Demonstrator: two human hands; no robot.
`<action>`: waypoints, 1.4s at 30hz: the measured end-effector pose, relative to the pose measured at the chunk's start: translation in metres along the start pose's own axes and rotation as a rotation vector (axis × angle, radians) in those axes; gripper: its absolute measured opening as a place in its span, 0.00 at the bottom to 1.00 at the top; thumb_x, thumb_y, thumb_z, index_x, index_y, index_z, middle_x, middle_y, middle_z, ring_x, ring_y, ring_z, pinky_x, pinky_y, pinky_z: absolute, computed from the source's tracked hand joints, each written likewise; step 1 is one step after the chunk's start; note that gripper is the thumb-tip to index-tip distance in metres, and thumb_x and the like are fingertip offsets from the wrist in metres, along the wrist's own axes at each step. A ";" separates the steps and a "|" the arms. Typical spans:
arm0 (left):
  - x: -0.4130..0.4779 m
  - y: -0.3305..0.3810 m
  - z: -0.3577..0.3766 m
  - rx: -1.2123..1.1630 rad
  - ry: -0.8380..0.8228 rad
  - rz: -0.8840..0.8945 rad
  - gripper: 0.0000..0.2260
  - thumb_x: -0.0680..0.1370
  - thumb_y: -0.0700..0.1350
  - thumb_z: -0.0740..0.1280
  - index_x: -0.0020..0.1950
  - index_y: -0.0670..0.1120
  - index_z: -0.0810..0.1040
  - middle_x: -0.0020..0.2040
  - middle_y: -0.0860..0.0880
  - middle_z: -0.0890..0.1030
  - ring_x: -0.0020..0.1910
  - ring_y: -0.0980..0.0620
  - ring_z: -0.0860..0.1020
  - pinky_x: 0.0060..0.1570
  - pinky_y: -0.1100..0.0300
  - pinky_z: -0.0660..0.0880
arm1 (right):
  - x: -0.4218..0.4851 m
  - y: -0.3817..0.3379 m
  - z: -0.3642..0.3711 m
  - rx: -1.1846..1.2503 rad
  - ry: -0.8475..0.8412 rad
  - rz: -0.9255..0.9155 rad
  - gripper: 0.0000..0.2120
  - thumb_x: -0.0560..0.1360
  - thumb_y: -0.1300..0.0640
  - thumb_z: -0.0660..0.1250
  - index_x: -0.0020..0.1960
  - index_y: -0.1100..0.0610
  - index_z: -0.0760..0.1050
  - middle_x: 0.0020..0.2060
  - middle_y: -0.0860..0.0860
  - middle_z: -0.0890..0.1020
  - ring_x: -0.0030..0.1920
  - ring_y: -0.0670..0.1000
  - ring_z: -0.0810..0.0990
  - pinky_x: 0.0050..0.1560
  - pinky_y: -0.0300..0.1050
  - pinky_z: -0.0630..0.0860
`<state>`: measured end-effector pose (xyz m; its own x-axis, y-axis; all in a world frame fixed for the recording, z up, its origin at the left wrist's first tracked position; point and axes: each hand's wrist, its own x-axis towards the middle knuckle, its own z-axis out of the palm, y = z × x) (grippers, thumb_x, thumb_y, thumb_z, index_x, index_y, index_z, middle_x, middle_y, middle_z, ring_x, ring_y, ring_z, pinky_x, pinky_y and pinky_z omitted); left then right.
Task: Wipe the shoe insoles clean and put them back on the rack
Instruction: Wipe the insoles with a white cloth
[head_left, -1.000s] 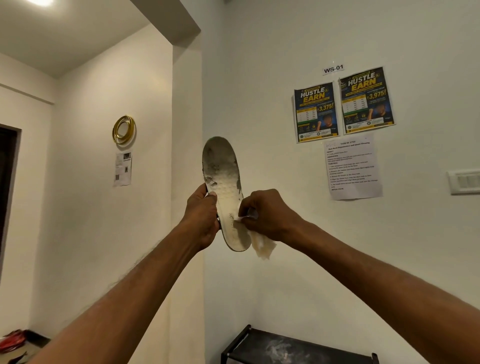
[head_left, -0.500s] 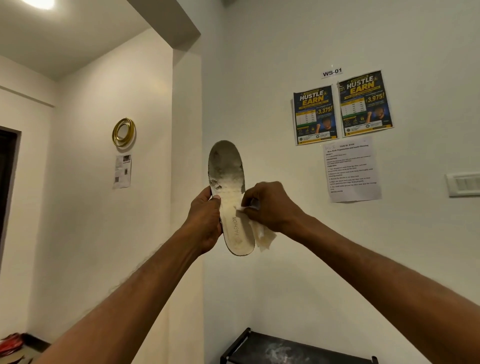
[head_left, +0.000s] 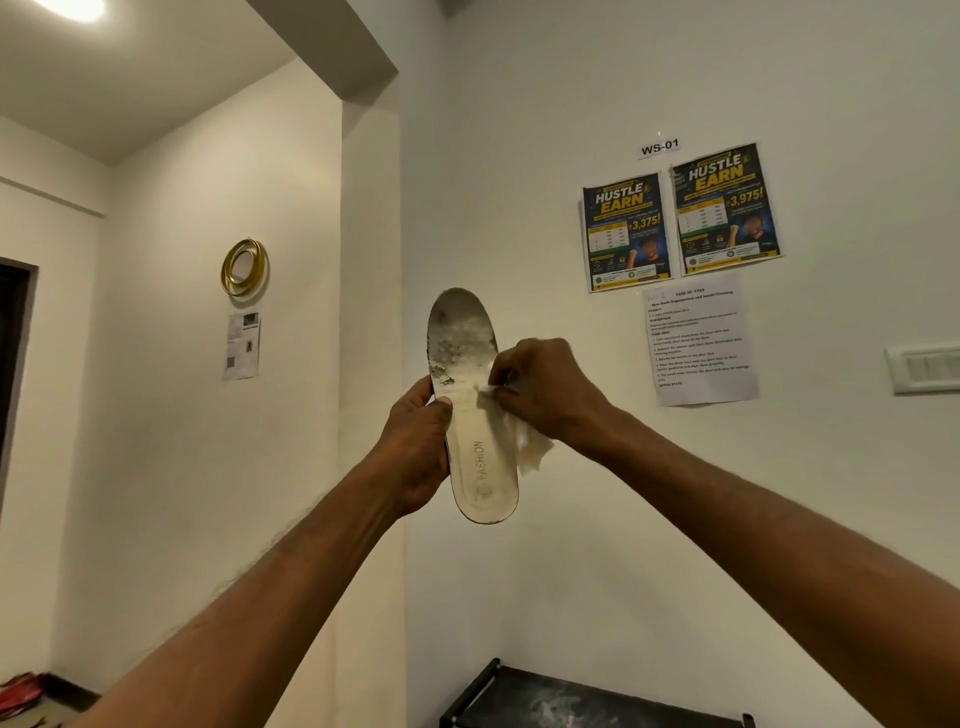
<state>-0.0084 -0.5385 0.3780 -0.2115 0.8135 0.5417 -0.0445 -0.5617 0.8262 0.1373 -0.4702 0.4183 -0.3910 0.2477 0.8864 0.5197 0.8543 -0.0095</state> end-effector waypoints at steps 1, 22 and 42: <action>0.000 0.000 0.000 0.002 -0.014 -0.003 0.17 0.86 0.37 0.57 0.54 0.56 0.81 0.44 0.50 0.88 0.43 0.47 0.86 0.48 0.47 0.83 | 0.002 0.002 -0.001 0.002 0.023 0.012 0.06 0.73 0.61 0.74 0.50 0.59 0.85 0.49 0.54 0.83 0.43 0.46 0.77 0.45 0.33 0.73; -0.003 -0.004 0.005 -0.011 -0.061 -0.039 0.20 0.85 0.35 0.58 0.71 0.53 0.74 0.48 0.48 0.88 0.47 0.44 0.87 0.51 0.44 0.84 | 0.018 0.009 -0.013 -0.018 0.187 0.010 0.05 0.74 0.60 0.74 0.49 0.59 0.85 0.48 0.55 0.85 0.42 0.47 0.80 0.43 0.32 0.71; -0.002 -0.013 0.002 0.041 -0.080 -0.054 0.20 0.86 0.36 0.57 0.71 0.56 0.76 0.58 0.43 0.85 0.51 0.41 0.85 0.54 0.40 0.82 | 0.043 -0.002 -0.007 -0.014 0.246 -0.063 0.07 0.73 0.58 0.75 0.51 0.58 0.85 0.50 0.55 0.86 0.44 0.46 0.81 0.42 0.24 0.66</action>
<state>-0.0059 -0.5325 0.3663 -0.1314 0.8526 0.5057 -0.0131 -0.5116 0.8591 0.1247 -0.4648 0.4600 -0.2271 0.0744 0.9710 0.5115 0.8576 0.0539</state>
